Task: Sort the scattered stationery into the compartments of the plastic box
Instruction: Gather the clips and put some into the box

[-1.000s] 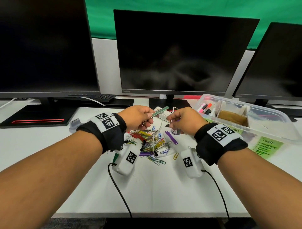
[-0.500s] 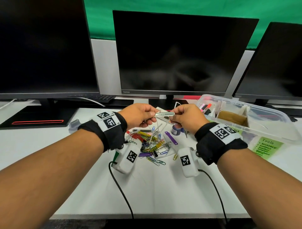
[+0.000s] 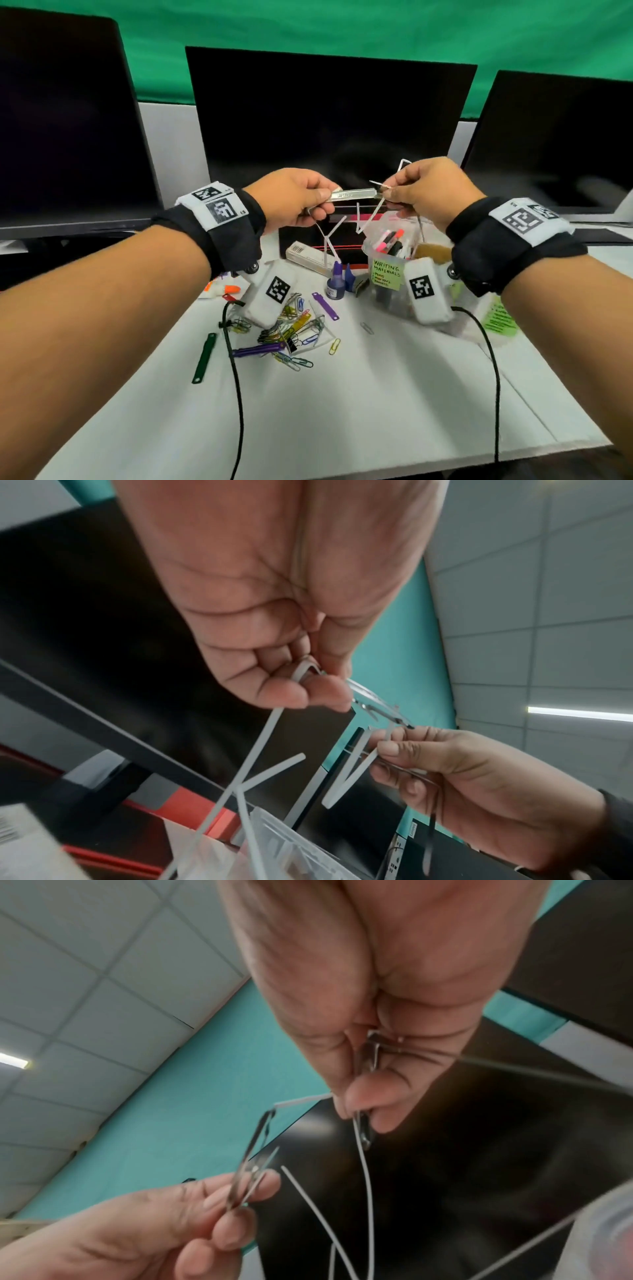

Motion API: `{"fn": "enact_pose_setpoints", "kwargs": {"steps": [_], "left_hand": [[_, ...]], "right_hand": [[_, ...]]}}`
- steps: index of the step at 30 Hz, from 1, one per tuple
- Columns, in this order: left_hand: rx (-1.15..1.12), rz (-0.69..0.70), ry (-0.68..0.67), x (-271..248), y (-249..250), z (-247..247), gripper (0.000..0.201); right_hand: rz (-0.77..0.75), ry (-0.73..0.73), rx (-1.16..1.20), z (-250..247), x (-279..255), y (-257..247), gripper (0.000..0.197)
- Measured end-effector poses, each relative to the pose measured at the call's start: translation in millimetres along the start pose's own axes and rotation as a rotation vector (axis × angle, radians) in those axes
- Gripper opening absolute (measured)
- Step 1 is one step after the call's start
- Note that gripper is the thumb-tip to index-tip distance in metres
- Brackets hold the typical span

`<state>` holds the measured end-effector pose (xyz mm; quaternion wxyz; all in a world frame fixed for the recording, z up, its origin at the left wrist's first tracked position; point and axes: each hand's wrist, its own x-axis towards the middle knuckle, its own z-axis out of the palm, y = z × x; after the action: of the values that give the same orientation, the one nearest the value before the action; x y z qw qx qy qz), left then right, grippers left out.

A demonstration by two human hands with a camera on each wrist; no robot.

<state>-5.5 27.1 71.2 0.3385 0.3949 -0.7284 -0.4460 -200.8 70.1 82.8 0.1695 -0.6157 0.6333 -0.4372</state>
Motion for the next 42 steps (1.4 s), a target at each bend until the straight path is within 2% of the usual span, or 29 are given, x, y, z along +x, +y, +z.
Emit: {"fn": "enact_pose_setpoints", "kwargs": {"steps": [6, 9, 12, 16, 18, 19, 22, 24, 26, 30, 33, 36, 40, 42], "left_hand": [[0.033, 0.105, -0.023, 28.8, 34.3, 31.2, 0.022], [0.048, 0.162, -0.061, 45.5, 53.4, 50.5, 0.021], [0.050, 0.186, -0.107, 60.2, 66.0, 69.4, 0.019], [0.039, 0.179, -0.133, 79.9, 70.6, 92.7, 0.019], [0.021, 0.172, -0.139, 89.3, 70.4, 104.3, 0.017], [0.004, 0.169, -0.144, 93.3, 69.6, 109.7, 0.017], [-0.057, 0.158, -0.148, 100.9, 66.9, 124.6, 0.016], [-0.094, 0.138, -0.150, 106.9, 63.6, 133.6, 0.016], [-0.117, 0.106, -0.147, 111.7, 59.3, 140.0, 0.014], [-0.178, 0.024, -0.137, 120.0, 47.2, 147.7, 0.018], [-0.155, -0.049, -0.113, 126.5, 36.9, 152.6, 0.025], [-0.170, -0.145, -0.107, 129.6, 31.9, 154.2, 0.019], [-0.017, -0.191, -0.135, 132.1, 31.3, 152.5, 0.019], [0.042, -0.185, -0.159, 132.2, 32.8, 154.5, 0.031]], "right_hand": [[0.091, 0.060, -0.156, -59.2, 18.4, 14.1, 0.013], [0.201, 0.066, -0.221, -81.5, 29.8, 24.9, 0.011], [0.341, 0.045, -0.322, -92.8, 40.5, 42.3, 0.019], [0.382, 0.082, -0.470, -90.4, 51.6, 57.7, 0.027], [0.405, 0.047, -0.581, -87.5, 55.9, 61.3, 0.026], [0.432, 0.018, -0.564, -85.0, 55.3, 59.4, 0.024], [0.442, -0.168, -0.615, -79.8, 55.1, 58.6, 0.008], [0.420, -0.224, -0.661, -78.7, 58.0, 66.5, 0.019], [0.426, -0.248, -0.626, -76.4, 56.9, 71.9, 0.027], [0.456, -0.319, -0.456, -76.4, 61.3, 85.1, 0.025], [0.466, -0.316, -0.343, -75.6, 63.8, 89.4, 0.032], [0.453, -0.299, -0.333, -71.7, 66.6, 94.5, 0.031], [0.473, -0.297, -0.374, -70.8, 66.9, 101.8, 0.028], [0.501, -0.288, -0.343, -73.8, 63.8, 103.1, 0.026]]}}
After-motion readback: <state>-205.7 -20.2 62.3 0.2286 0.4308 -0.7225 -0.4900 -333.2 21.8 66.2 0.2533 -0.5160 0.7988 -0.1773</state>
